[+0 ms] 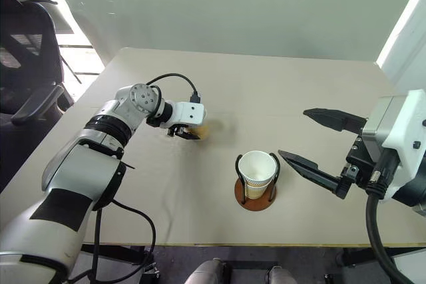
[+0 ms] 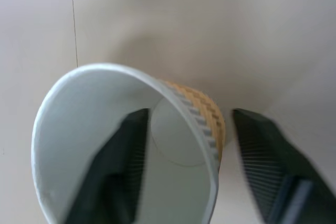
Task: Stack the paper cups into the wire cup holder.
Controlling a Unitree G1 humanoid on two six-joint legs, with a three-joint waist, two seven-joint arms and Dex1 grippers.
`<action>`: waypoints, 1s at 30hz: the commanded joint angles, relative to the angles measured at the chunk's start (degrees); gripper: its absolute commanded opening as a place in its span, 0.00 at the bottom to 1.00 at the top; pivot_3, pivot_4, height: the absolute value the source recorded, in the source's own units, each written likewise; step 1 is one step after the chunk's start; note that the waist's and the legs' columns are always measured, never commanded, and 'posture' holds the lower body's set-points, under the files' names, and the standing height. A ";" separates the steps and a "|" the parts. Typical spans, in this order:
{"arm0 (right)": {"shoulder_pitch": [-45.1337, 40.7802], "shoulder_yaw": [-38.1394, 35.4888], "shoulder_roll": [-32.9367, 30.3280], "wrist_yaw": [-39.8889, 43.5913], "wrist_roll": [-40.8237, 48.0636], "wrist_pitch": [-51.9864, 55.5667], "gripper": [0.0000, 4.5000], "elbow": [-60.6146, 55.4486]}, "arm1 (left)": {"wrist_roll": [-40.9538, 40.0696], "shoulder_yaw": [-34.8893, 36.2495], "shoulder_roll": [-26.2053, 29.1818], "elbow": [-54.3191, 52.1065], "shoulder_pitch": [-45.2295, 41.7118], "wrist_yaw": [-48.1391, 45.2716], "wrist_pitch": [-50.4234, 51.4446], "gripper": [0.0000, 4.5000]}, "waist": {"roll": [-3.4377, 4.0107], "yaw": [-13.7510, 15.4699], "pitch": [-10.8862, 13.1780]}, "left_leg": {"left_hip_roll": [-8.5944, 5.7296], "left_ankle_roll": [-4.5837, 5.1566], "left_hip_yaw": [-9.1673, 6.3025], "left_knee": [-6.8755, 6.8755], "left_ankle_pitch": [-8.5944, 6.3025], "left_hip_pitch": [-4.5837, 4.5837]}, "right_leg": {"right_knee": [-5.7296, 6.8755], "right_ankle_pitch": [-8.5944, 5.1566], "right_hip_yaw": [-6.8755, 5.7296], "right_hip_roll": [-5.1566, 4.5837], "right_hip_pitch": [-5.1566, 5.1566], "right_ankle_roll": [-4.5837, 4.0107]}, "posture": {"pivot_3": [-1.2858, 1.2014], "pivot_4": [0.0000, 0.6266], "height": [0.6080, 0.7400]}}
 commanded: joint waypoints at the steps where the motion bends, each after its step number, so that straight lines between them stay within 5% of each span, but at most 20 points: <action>1: -0.03 -2.28 -0.31 0.02 0.46 -0.29 0.83 -0.09 | 0.49 1.72 0.44 -0.27 -0.91 -0.16 -0.60 0.27 | 0.00 0.01 0.00 | 0.05 0.00 -0.07 0.02 0.00 0.00 | 0.01 0.00 0.03 -0.08 0.00 0.01 | 0.52 0.24 1.00; 5: 0.16 -2.25 -0.31 0.31 0.20 -0.11 0.83 0.04 | 0.21 2.79 0.90 -0.43 -1.27 -2.11 -1.82 0.01 | 0.00 -0.02 0.00 | 0.02 0.01 0.00 0.02 0.00 0.00 | 0.00 0.00 0.04 -0.03 -0.01 0.01 | 0.52 0.24 1.00; 15: 0.14 -0.68 0.05 1.13 -1.60 -0.58 0.83 0.50 | -1.04 6.22 2.79 -0.93 -4.11 -7.85 -4.40 0.01 | 0.02 -0.02 0.00 | 0.01 0.16 0.14 -0.02 -0.06 0.00 | -0.03 -0.01 0.06 0.01 -0.04 0.01 | 0.52 0.24 1.00; 19: 0.37 -1.15 0.40 2.15 -2.30 -0.61 0.83 0.78 | -6.76 11.37 1.15 -1.73 -7.60 -17.87 -5.72 0.01 | 0.02 -0.03 0.00 | 0.02 0.36 0.14 0.03 -0.16 -0.06 | -0.04 0.01 0.12 -0.06 -0.06 0.02 | 0.52 0.24 1.00; 24: -0.23 -1.41 0.38 2.95 -2.89 -0.90 0.83 1.17 | -23.23 13.18 -4.55 -4.90 -13.98 -29.10 -2.06 0.01 | 0.03 0.30 0.02 | -0.04 0.87 0.31 0.03 -0.40 -0.11 | -0.10 0.03 0.07 -0.20 -0.07 0.08 | 0.52 0.24 1.00; 30: 0.05 -3.58 0.34 2.97 -2.88 0.09 0.83 0.81 | -58.36 -10.45 -0.42 -29.33 -14.26 -29.10 8.74 0.01 | 0.18 -0.65 0.00 | -0.02 0.58 0.93 0.00 -0.38 0.02 | -0.06 0.07 0.09 -0.68 -0.06 0.32 | 0.52 0.24 1.00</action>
